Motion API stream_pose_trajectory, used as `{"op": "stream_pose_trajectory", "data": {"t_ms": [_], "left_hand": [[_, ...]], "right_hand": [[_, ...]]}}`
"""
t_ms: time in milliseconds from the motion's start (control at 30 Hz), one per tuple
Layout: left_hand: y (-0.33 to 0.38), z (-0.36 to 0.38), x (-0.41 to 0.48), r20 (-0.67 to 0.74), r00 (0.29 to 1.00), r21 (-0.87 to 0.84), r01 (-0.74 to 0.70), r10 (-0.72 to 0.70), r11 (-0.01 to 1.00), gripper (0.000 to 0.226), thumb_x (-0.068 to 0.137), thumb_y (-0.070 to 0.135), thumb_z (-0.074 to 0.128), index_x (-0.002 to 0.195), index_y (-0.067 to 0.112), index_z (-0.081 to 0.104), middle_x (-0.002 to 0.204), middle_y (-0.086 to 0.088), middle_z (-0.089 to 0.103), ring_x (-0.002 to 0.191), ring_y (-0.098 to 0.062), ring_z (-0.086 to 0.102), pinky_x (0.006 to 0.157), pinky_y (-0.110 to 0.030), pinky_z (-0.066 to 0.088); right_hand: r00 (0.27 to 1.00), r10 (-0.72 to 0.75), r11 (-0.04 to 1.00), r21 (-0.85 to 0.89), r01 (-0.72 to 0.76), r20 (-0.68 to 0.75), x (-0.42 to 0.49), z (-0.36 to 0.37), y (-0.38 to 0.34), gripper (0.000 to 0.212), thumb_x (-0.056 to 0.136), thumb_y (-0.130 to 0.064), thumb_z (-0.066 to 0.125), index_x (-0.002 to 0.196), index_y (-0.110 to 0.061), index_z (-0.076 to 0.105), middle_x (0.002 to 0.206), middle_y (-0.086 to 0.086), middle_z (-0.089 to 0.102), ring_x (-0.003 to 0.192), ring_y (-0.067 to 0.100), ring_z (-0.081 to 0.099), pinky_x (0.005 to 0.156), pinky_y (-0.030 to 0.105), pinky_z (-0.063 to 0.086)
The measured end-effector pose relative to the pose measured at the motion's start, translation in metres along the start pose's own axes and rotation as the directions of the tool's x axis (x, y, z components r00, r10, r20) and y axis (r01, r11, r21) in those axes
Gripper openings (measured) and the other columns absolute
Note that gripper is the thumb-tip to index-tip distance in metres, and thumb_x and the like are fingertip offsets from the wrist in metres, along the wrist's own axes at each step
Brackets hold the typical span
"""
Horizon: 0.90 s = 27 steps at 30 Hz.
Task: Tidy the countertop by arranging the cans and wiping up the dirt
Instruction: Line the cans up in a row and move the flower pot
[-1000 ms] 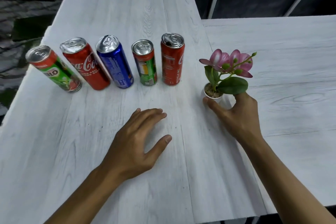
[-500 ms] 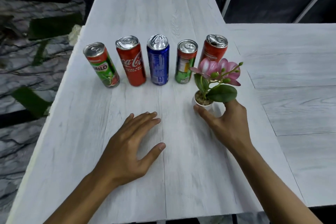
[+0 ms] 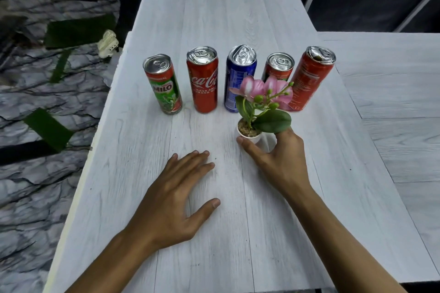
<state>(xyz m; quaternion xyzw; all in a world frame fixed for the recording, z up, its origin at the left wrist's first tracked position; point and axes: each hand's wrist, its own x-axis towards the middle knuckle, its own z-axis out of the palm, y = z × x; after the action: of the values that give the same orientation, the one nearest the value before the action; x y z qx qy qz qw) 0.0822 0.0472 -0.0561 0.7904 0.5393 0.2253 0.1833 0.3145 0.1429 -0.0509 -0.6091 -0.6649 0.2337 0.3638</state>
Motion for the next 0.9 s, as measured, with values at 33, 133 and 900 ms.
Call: {"op": "stream_pose_trajectory", "data": {"t_ms": [33, 133, 900], "left_hand": [[-0.001, 0.0, 0.0, -0.001, 1.0, 0.001, -0.002, 0.002, 1.0, 0.067, 0.095, 0.056, 0.06, 0.15, 0.02, 0.051, 0.163, 0.008, 0.038, 0.153, -0.009, 0.029, 0.124, -0.048, 0.026], [-0.005, 0.002, -0.001, -0.008, 1.0, 0.001, -0.005, 0.005, 1.0, 0.066, 0.095, 0.055, 0.062, 0.15, 0.02, 0.051, 0.163, 0.008, 0.037, 0.153, -0.009, 0.028, 0.123, -0.047, 0.026], [-0.009, 0.005, -0.011, -0.08, 0.996, 0.04, -0.034, 0.037, 0.999, 0.059, 0.094, 0.053, 0.064, 0.14, 0.015, 0.062, 0.156, 0.002, 0.049, 0.148, -0.015, 0.041, 0.115, -0.053, 0.042]], "right_hand": [[1.0, -0.007, 1.0, 0.002, 0.007, 0.0, 0.001, 0.001, -0.001, 0.06, 0.08, -0.06, 0.077, 0.127, -0.025, 0.063, 0.129, -0.003, 0.067, 0.116, 0.012, 0.058, 0.088, 0.009, 0.034], [1.0, -0.013, 1.0, 0.011, 0.013, 0.005, 0.003, 0.005, -0.003, 0.059, 0.08, -0.059, 0.077, 0.127, -0.026, 0.064, 0.128, -0.004, 0.067, 0.116, 0.011, 0.059, 0.089, 0.009, 0.035], [0.999, -0.034, 0.999, 0.006, 0.034, -0.03, 0.006, 0.024, -0.007, 0.055, 0.078, -0.053, 0.082, 0.122, -0.023, 0.068, 0.125, 0.0, 0.066, 0.117, 0.021, 0.061, 0.096, 0.041, 0.056]]}}
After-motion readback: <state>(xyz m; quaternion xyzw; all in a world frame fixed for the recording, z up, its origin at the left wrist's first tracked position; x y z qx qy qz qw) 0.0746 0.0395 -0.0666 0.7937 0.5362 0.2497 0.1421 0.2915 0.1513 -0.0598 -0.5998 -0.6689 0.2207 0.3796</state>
